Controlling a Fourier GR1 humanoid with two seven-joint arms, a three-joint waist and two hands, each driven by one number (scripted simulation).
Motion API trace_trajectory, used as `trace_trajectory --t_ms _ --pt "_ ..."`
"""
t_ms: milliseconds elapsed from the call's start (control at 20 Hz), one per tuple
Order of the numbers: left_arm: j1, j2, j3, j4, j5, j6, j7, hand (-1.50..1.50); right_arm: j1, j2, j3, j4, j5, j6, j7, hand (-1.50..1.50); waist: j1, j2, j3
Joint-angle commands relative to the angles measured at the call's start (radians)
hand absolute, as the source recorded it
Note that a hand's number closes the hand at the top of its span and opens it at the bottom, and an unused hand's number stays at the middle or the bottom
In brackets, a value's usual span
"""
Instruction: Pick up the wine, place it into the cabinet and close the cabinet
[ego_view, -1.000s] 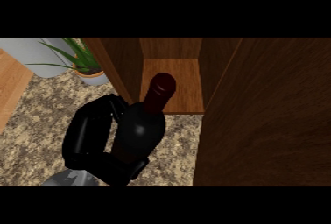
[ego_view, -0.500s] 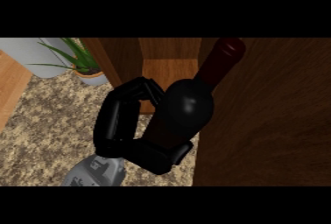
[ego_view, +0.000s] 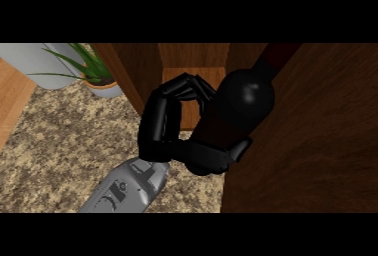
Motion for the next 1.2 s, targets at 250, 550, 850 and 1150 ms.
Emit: trace_trajectory --t_ms 250,550,850,1150 --pt "-0.021 -0.001 0.002 0.133 0.062 0.014 -0.121 1.5 -0.023 -0.026 -0.077 -0.09 -0.118 0.002 0.048 -1.5 -0.001 0.001 0.0" --pt "-0.028 -0.001 -0.054 0.21 0.177 0.111 -0.247 1.5 -0.102 -0.004 0.008 -0.108 -0.036 -0.057 0.15 -1.5 -0.005 0.001 -0.001" --pt "0.021 0.002 -0.007 0.231 0.143 0.026 -0.26 1.5 -0.011 -0.016 -0.062 -0.088 -0.104 0.008 0.041 -1.5 0.006 0.0 0.0" --pt "0.015 -0.001 -0.029 0.41 0.168 0.036 -0.426 1.5 -0.039 0.005 -0.013 -0.085 -0.055 -0.011 0.055 -1.5 0.001 0.002 -0.001"
